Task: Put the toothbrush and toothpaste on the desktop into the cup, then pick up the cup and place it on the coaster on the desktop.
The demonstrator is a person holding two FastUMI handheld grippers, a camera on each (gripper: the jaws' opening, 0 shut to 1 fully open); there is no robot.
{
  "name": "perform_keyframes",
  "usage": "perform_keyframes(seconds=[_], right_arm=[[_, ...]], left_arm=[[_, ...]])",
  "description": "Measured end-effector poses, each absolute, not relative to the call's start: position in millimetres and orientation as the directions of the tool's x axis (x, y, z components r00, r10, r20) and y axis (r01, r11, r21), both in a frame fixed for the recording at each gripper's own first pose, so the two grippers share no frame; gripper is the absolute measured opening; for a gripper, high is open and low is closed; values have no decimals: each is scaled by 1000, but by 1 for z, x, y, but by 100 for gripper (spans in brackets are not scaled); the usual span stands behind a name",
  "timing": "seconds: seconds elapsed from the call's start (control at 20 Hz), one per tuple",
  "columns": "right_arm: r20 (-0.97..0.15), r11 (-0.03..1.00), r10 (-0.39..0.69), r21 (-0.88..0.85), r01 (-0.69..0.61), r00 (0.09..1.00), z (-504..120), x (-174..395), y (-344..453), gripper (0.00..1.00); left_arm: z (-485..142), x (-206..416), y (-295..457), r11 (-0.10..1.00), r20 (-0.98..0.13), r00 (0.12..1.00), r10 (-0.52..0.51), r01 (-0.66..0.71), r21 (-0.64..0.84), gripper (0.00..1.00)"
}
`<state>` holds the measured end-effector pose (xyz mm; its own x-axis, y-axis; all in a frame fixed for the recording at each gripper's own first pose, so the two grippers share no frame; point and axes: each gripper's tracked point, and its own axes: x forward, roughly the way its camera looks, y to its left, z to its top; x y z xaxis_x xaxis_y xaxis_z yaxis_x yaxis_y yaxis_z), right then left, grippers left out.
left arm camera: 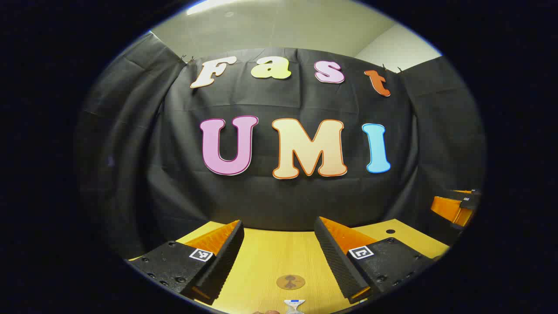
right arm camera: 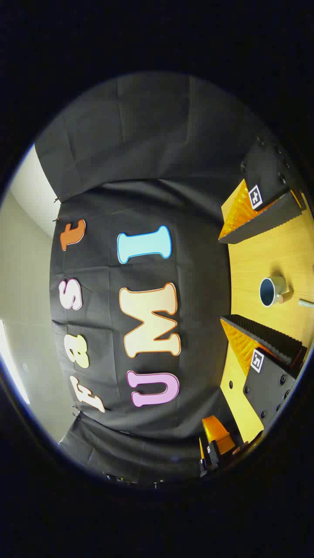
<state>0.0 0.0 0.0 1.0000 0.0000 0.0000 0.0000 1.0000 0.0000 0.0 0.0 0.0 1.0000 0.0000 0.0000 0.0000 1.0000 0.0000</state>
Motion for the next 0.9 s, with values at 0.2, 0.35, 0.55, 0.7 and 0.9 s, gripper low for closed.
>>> perform_keyframes(seconds=[0.2, 0.35, 0.55, 0.7, 0.9], right_arm=[[33, 998, -1, -56, 3, 999, 9, -1, 3, 99], [47, 997, 23, -81, -19, 999, 13, 0, 4, 99], [54, 997, 34, -78, -30, 998, 17, -11, 15, 99], [71, 997, 35, -76, -29, 997, 24, -16, 16, 99], [88, 996, 25, -93, -17, 996, 32, -19, 11, 100]], left_arm=[[6, -8, -1, 1000, 10, 1000, -1, 1, 9, 96], [12, -13, 2, 1000, 23, 1000, 5, -6, 11, 96], [18, -22, 6, 1000, 31, 999, 9, -9, -3, 96], [19, -26, 11, 1000, 33, 999, 21, -21, 6, 96], [21, -35, 18, 1000, 29, 999, 26, -26, -9, 96]])
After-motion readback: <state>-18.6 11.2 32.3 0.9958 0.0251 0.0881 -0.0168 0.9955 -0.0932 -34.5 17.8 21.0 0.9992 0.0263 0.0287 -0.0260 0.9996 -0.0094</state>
